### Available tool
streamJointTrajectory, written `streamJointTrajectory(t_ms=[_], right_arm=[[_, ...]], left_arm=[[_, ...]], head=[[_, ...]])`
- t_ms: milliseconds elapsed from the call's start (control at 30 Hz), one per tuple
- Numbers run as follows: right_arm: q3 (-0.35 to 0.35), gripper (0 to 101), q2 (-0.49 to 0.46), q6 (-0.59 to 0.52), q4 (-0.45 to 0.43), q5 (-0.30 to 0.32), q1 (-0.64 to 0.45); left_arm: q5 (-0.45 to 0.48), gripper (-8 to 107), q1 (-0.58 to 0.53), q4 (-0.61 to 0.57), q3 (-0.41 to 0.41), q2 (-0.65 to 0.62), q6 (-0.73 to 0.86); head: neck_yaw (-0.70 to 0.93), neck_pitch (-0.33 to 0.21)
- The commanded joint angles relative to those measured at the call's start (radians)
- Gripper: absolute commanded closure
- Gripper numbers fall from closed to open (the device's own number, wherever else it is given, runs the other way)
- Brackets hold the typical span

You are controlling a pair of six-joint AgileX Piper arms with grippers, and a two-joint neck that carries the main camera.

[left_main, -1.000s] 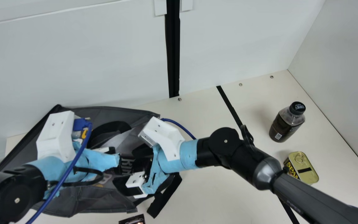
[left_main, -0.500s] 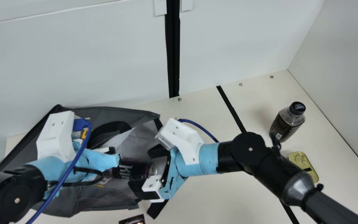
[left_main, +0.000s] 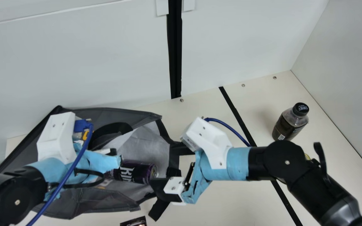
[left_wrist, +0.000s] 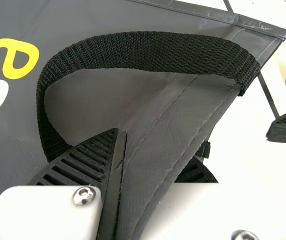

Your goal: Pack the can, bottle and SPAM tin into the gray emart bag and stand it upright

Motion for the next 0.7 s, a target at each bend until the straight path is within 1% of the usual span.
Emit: streamJointTrajectory(t_ms=[0,300,667], right_arm=[[0.0,6,-0.017,0.009,-0.016,0.008,-0.019],[-0.013,6,-0.089,0.028,-0.098,0.085,-0.142],[-0.054,6,-0.151,0.003,-0.199,0.204,-0.32]], left_arm=[[0.0,107,0.0,0.0,0.0,0.0,0.0],[0.0,107,0.0,0.0,0.0,0.0,0.0],[0.0,107,0.0,0.0,0.0,0.0,0.0]], head=[[-0.001,-0.024],[-0.001,-0.024],[-0.001,-0.024]])
